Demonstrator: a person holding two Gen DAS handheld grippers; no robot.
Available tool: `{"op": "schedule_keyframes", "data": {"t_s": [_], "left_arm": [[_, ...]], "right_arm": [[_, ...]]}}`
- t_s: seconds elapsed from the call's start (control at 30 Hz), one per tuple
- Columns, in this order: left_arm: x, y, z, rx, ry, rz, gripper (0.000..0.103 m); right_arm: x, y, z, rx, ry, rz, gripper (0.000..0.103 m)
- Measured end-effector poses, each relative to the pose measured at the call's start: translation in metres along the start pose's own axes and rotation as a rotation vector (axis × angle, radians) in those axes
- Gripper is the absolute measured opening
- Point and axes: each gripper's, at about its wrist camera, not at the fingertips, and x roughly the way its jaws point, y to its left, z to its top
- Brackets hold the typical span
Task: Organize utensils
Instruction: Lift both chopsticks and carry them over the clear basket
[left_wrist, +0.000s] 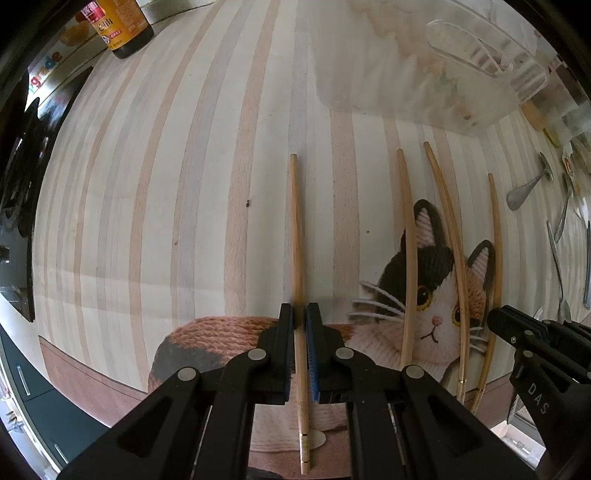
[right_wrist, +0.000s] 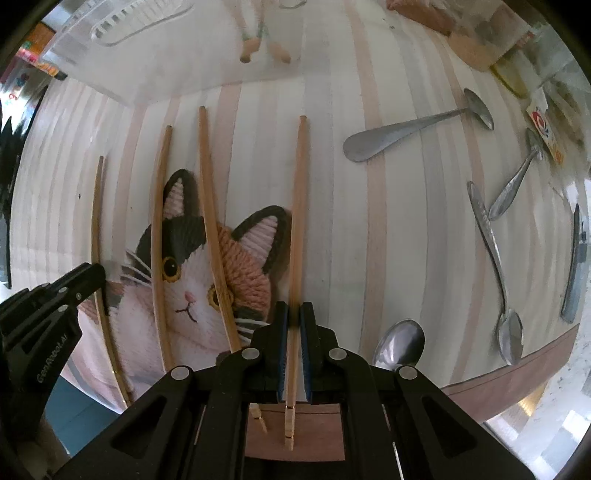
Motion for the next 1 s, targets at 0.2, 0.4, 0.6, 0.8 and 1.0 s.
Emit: {"op": "schedule_keyframes", "data": {"t_s": [0.2, 0.4, 0.6, 0.8, 1.0], "left_arm": [[-0.003, 0.002, -0.008, -0.017, -0.011, 0.015, 0.004], [-0.04, 0.004, -0.012, -0.005, -0.104, 0.029, 0.004], [-0.098, 0.013, 0.0, -0.025, -0.212, 0.012, 0.004], [-0.156, 0.021, 0.01, -0.033, -0.329, -0.026, 0.004], [-0.196, 0.013, 0.038, -0.032, -0.361, -0.138, 0.004]], "right_arm": [[-0.001, 0.009, -0.006, 0.005, -0.013, -0.005, 0.007], [-0.013, -0.008, -0.014, 0.06, -0.024, 0.057, 0.007], [-0.057, -0.012, -0.021, 0.06, -0.107, 0.106, 0.007], [-0.11, -0.021, -0.022, 0.059, -0.201, 0.152, 0.007], [-0.164, -0.034, 0.001, 0.063, -0.292, 0.211, 0.007]]}}
